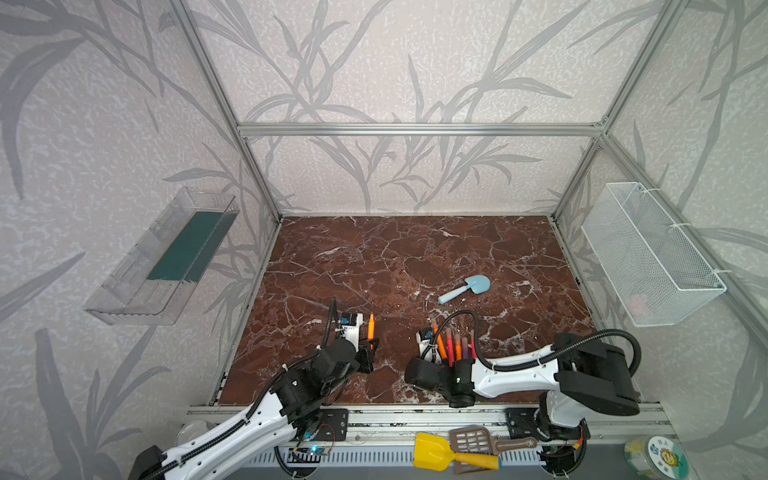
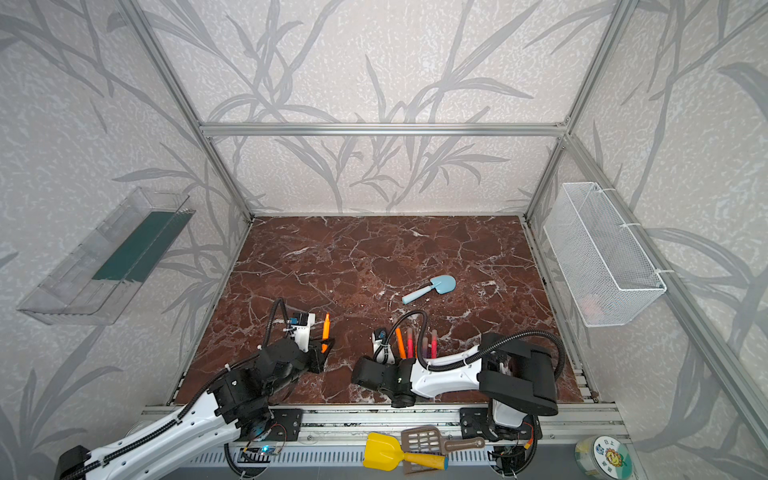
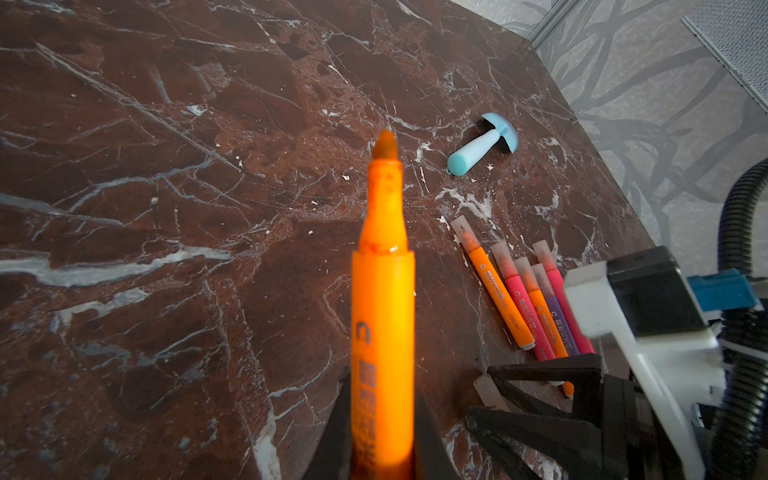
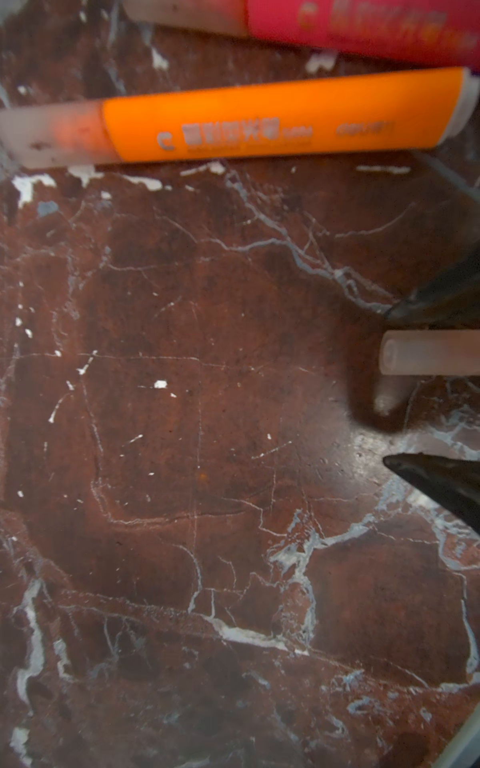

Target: Insert the pens into the pen caps

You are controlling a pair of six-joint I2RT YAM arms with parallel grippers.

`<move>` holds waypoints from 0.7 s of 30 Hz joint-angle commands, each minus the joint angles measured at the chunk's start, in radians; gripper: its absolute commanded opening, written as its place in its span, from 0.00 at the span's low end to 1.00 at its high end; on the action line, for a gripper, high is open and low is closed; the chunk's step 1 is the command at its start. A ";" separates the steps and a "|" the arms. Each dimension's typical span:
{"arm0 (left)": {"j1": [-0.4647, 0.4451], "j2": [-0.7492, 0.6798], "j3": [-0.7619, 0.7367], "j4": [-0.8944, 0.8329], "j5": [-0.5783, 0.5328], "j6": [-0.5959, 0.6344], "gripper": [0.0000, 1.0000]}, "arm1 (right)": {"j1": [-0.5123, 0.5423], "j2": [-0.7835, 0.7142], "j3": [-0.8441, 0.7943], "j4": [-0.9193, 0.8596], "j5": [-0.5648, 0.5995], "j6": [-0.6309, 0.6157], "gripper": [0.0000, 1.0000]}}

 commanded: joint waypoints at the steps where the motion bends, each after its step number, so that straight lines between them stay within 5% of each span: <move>1: 0.007 -0.015 0.006 -0.018 -0.023 0.012 0.00 | 0.000 0.016 0.027 -0.177 0.003 -0.013 0.49; 11: 0.006 -0.061 0.005 -0.050 -0.019 0.008 0.00 | 0.017 0.139 0.153 -0.334 0.019 -0.056 0.40; 21: 0.007 -0.110 0.002 -0.095 -0.070 -0.007 0.00 | 0.008 0.186 0.158 -0.298 -0.009 -0.063 0.29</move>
